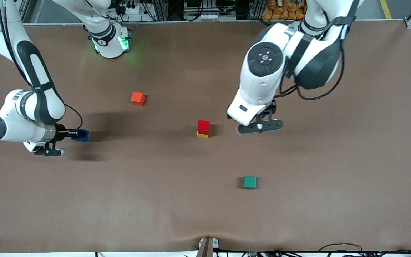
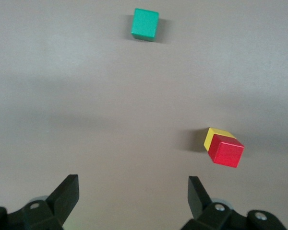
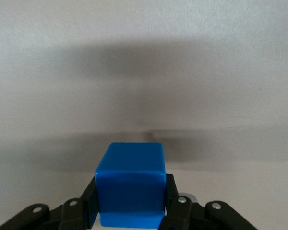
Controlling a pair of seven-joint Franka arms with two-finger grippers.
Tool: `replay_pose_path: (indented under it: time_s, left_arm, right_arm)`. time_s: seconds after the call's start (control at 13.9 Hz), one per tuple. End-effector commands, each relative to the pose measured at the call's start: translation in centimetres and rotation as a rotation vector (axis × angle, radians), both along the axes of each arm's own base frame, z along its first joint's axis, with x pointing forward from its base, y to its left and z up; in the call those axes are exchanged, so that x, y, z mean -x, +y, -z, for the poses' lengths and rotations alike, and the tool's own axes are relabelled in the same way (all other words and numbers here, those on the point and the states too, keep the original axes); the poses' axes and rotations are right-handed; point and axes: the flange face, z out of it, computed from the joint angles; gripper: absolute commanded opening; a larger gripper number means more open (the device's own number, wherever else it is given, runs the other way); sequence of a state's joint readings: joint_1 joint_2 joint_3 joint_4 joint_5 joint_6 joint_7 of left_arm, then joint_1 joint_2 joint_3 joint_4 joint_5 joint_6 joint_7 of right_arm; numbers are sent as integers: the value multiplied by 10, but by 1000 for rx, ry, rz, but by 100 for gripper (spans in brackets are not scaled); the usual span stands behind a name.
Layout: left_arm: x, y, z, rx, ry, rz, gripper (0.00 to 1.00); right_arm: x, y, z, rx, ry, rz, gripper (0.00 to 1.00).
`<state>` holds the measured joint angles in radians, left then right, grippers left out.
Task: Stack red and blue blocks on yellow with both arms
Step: 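Raise the left gripper away while the right gripper lifts the blue cube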
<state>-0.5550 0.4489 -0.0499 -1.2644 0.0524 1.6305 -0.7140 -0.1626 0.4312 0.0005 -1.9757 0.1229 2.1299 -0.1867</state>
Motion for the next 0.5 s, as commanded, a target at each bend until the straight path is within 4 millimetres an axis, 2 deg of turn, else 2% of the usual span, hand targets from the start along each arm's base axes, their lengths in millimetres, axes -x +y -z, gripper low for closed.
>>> replay_pose_path:
  time_s: [0.0,0.22,0.43]
  left_arm:
    - [5,20,-11,-8,18,7,100]
    - [0,47,-19,-6,21,15,100]
    - [0,77,-25,-8,29,39,100]
  right_arm:
    - [-3,9,-29,-21,-14,-32,0]
    - [-18,31,-64,-56,0,-147,0]
    - [-32,35,-104,-69,24,-163,0]
